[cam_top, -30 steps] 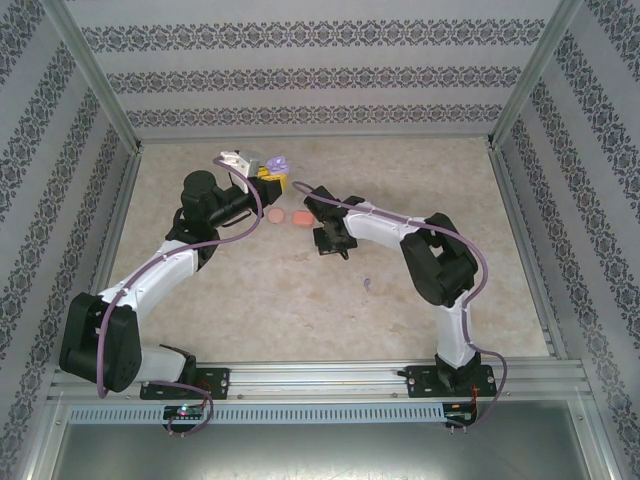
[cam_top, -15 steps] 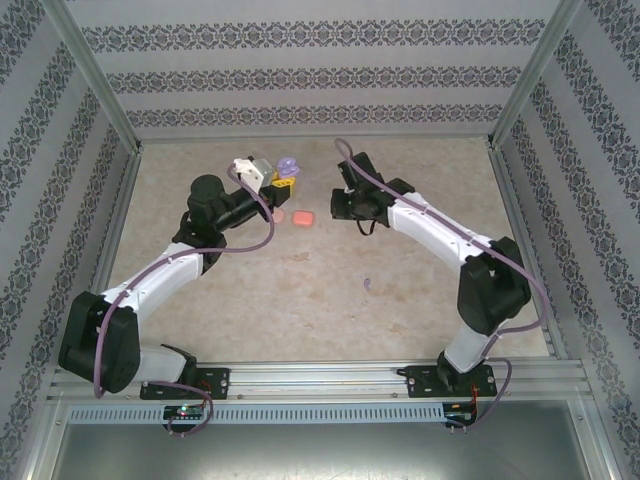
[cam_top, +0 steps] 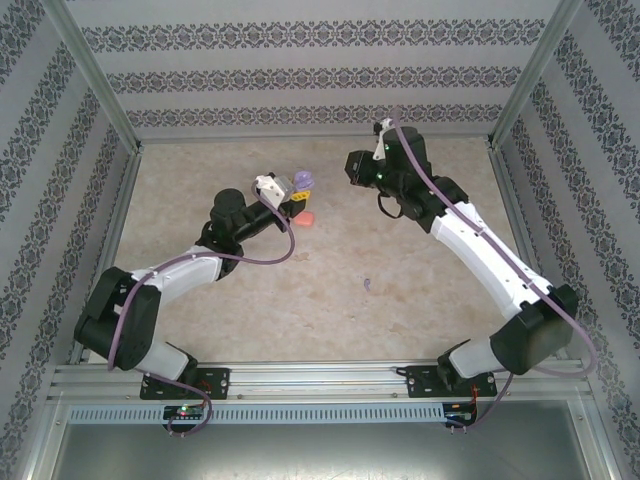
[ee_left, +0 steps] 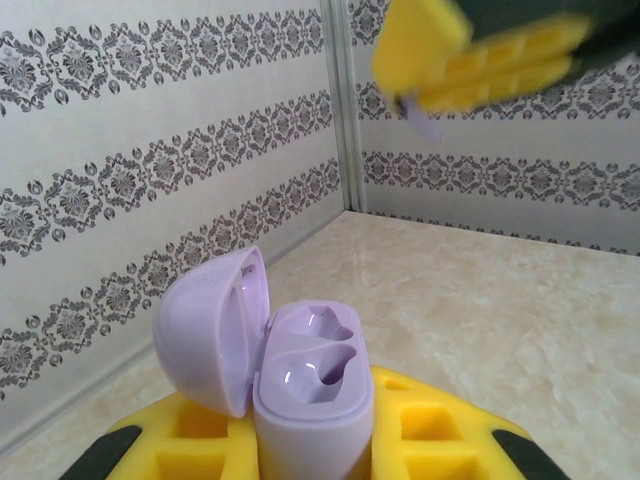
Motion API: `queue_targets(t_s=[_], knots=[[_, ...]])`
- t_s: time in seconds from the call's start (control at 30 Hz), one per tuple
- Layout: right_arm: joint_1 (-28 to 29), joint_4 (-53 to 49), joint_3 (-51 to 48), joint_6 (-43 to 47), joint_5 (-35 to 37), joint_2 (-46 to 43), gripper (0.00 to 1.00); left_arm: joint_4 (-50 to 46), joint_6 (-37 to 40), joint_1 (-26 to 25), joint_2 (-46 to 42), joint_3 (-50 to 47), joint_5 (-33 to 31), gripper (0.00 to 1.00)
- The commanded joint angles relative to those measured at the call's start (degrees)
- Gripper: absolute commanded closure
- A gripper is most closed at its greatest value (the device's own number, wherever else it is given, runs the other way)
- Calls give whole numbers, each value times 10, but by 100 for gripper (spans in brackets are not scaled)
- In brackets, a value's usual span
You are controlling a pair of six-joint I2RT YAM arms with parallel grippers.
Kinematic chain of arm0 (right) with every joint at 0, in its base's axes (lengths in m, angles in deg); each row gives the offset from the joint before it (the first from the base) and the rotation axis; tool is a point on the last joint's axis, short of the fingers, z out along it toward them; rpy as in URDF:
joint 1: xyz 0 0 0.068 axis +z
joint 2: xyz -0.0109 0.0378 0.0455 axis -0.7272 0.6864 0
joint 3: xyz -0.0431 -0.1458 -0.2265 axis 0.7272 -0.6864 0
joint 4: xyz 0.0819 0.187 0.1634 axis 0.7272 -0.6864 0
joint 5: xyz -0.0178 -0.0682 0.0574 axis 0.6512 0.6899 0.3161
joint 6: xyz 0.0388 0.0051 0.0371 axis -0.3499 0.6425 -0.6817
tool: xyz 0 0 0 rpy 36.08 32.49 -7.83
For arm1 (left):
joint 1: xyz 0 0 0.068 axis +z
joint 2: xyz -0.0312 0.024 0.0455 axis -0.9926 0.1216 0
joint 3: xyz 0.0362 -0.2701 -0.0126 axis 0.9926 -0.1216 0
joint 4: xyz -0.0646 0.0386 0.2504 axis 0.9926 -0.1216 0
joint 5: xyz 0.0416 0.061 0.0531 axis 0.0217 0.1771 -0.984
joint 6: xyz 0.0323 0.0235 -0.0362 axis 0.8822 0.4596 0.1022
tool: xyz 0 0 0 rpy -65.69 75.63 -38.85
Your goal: Insert the wireless bluetooth earbuds into the charging case
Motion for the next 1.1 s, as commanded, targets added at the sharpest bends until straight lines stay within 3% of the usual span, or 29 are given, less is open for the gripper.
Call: queue_targets(t_s=[0.0,0.27,0.47,1.07], knots=[[-3,79,3,-31,-21,-28,83,85,4,-14,19,26,-37,100],[5,295,-94,-113,-36,-51,83,144,-28,-34,58,58,-65,100],[30,399,-146,-128,-14,-52,82,161,-46,-40,75,86,-66,100],[80,506,-218,-112,35,-55,82,145,-60,-41,84,111,-44,100]])
